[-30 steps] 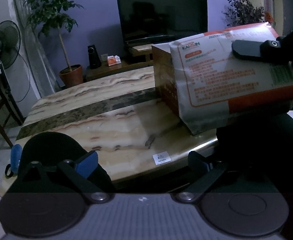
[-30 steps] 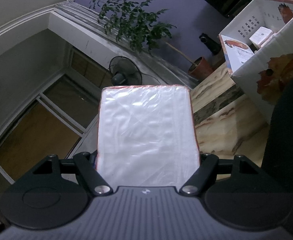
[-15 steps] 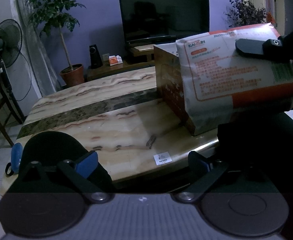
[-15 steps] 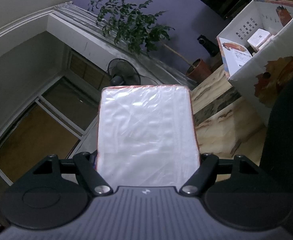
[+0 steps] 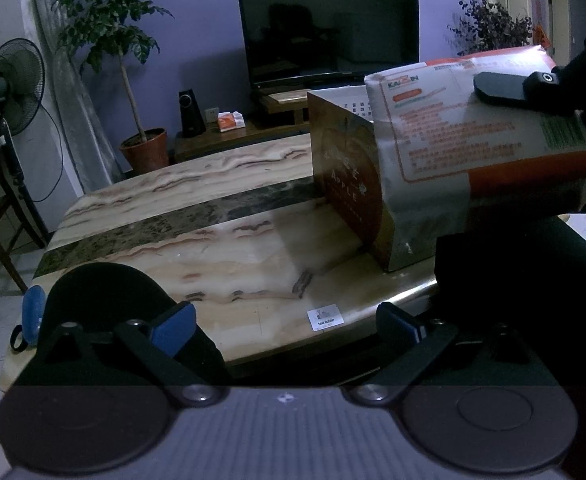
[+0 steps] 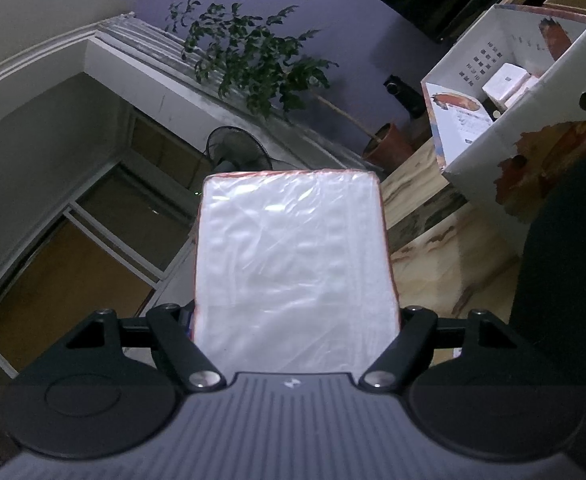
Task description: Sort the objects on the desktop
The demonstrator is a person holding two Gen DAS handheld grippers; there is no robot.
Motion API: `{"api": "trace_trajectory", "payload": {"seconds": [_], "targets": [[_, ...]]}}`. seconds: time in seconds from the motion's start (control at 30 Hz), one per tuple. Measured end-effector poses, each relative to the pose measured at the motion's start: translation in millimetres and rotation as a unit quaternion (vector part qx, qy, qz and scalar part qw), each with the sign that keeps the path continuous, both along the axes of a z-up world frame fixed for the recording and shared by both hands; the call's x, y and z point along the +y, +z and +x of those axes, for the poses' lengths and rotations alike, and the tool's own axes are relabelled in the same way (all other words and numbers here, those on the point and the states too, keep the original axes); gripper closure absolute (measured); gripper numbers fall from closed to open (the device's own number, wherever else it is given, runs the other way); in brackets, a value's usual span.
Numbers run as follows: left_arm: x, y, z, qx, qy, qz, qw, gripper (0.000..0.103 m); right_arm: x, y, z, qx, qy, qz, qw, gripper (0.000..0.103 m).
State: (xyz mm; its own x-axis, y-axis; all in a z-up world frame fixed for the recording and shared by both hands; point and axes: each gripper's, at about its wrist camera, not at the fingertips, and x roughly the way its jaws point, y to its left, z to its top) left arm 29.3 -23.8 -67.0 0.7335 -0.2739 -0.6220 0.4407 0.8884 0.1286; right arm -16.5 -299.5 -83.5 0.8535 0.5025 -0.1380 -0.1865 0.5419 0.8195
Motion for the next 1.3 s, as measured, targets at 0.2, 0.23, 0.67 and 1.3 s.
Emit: {"api": "trace_trajectory", "payload": {"seconds": [0.2,0.23,0.67,1.3], "targets": [[0.6,0.2,0.7,0.000,0.000,-0.002,1.0000,0.007,-4.5,0.5,-0.3,0.002,-0.003,-0.006,1.000,0.025],[0.6,0.3,0.7,0.000,0.000,-0.002,1.0000,0.007,-4.9,1.0,-0.4,0.002,-0.004,-0.009,1.000,0.025],[0.9,2.3,0.1,-0.002,-0.004,-0.006,1.0000,0.007,-16.3,5.7,-1.9,0.003,-0.021,-0.046,0.999,0.025],[4.3,1.9,-0.3,-0.006,0.000,-0.013,0.9999,0.007,-12.8,2.0,1.3,0.006,-0.002,-0.041,0.999,0.025]]}}
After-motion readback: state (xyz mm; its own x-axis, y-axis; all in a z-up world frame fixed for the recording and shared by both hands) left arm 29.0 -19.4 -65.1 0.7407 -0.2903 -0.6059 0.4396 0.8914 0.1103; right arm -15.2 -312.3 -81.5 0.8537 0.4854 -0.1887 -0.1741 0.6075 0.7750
